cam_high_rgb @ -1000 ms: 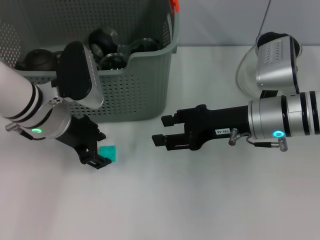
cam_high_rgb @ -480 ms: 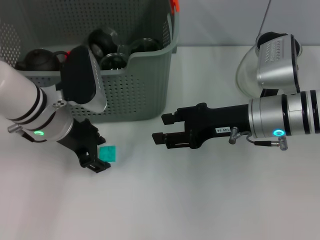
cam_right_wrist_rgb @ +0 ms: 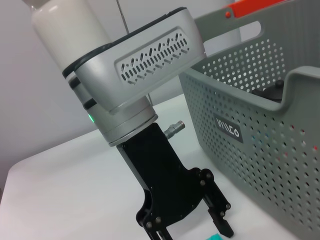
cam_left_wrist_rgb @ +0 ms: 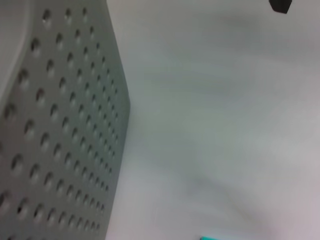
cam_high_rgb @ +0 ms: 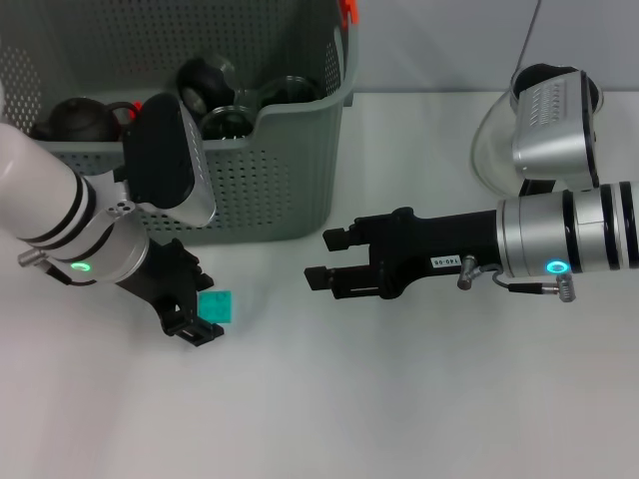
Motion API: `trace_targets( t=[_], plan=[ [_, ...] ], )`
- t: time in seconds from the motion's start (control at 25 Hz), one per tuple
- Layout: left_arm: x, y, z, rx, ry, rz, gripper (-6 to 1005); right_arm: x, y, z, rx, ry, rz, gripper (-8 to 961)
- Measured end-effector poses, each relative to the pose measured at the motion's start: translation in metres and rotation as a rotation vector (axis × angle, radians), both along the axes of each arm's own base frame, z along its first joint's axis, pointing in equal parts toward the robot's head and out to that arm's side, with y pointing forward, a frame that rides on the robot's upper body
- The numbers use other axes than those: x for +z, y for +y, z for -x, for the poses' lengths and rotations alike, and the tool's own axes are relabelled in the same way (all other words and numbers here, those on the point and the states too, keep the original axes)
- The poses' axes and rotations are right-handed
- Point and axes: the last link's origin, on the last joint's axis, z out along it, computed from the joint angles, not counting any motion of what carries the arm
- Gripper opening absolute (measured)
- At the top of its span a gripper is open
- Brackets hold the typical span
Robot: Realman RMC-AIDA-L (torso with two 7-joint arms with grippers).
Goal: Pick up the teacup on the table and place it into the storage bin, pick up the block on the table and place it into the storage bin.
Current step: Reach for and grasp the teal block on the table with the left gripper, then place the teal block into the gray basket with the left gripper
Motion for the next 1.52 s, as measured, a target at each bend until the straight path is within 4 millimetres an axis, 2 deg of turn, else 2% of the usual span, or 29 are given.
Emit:
trace_targets(
  t=[0.28,0.52,0.72,1.04,1.24,1.28,1.32,1.36,1.52],
  plan=[
    [-0.003,-0.001,-0.003,-0.006,0.001,0.012,637,0.0,0.0,0.0,0.0,0.0,0.0,668],
    [-0.004,0.002,-0.004,0.004,0.003,-0.004,418,0.0,0.0,0.0,0.001,0.0,0.0,668],
    [-0.002,0.001,-0.007,0.006,-0.001,0.002,397,0.0,0.0,-0.001,0.002,-0.001,0.0,667],
    [0.012,-0.012,-0.022,0.033,-0.082,0.053,422,0.001,0.0,-0.001,0.005,-0.001,-0.001,668],
    [0.04,-0.022,-0.035,0.091,-0.306,0.06,437,0.002,0.0,-0.002,0.009,-0.002,0.0,668],
    [0.04,-0.022,-0.035,0.091,-0.306,0.06,440,0.002,0.0,-0.002,0.01,-0.002,0.001,667],
    [0.067,-0.026,-0.036,0.124,-0.492,0.024,443,0.002,-0.001,-0.002,0.01,-0.002,0.001,667],
    [0.069,-0.026,-0.035,0.127,-0.504,0.019,446,0.002,-0.001,-0.002,0.01,-0.002,0.002,667],
    [0.114,-0.034,-0.029,0.136,-0.755,-0.056,459,0.003,-0.003,-0.004,0.01,0.001,0.012,667]
  ],
)
